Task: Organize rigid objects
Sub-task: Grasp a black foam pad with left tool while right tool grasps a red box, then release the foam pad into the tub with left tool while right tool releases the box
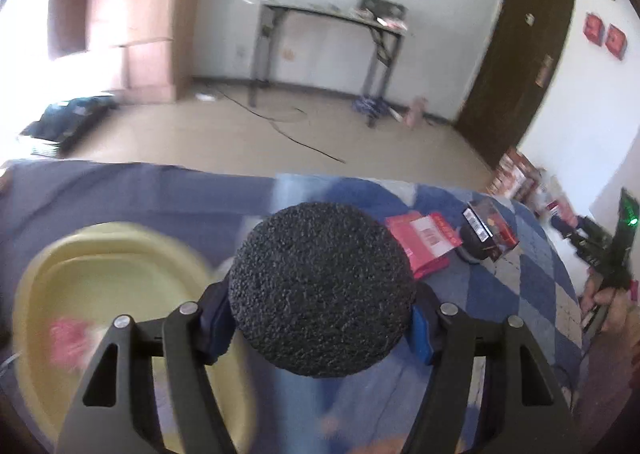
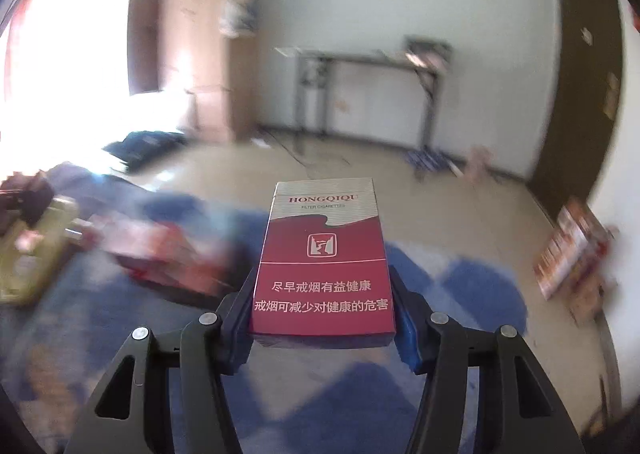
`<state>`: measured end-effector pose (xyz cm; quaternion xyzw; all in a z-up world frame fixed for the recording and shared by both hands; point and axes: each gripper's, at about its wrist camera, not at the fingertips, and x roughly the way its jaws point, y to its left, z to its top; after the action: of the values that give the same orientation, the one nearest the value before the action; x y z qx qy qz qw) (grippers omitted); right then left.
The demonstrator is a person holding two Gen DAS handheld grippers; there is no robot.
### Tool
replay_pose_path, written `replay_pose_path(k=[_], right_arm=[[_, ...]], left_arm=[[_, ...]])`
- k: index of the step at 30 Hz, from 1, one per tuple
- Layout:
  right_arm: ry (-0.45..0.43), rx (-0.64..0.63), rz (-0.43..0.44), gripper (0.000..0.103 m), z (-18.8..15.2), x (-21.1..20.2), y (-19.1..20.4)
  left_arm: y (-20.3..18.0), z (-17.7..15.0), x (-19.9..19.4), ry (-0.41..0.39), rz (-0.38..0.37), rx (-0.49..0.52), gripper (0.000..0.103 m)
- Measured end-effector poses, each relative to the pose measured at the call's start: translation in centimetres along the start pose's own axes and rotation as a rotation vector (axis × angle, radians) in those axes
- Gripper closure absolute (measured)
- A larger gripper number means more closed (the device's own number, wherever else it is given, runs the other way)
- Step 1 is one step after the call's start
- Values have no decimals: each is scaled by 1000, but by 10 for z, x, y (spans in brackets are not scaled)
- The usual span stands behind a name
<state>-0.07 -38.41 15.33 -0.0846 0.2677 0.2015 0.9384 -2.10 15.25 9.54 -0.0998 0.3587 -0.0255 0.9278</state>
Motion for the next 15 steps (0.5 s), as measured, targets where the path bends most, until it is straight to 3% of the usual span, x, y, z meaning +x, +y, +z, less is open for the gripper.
replay_pose_path(k=[3,7,12,15], right_arm=[[-22,-58,190,47,26,-10,54],[72,-165,453,47,47,27,154],[237,-353,630,47,46,88,292],[293,-421,679,47,48,121,354]], left_arm=[[44,-23,-43,-12,125,-49,34],[98,-57,-63,29,271,-114,34],[146,-94,-35,162,313,-178,34],[155,-103,-15,176,291,-184,34]])
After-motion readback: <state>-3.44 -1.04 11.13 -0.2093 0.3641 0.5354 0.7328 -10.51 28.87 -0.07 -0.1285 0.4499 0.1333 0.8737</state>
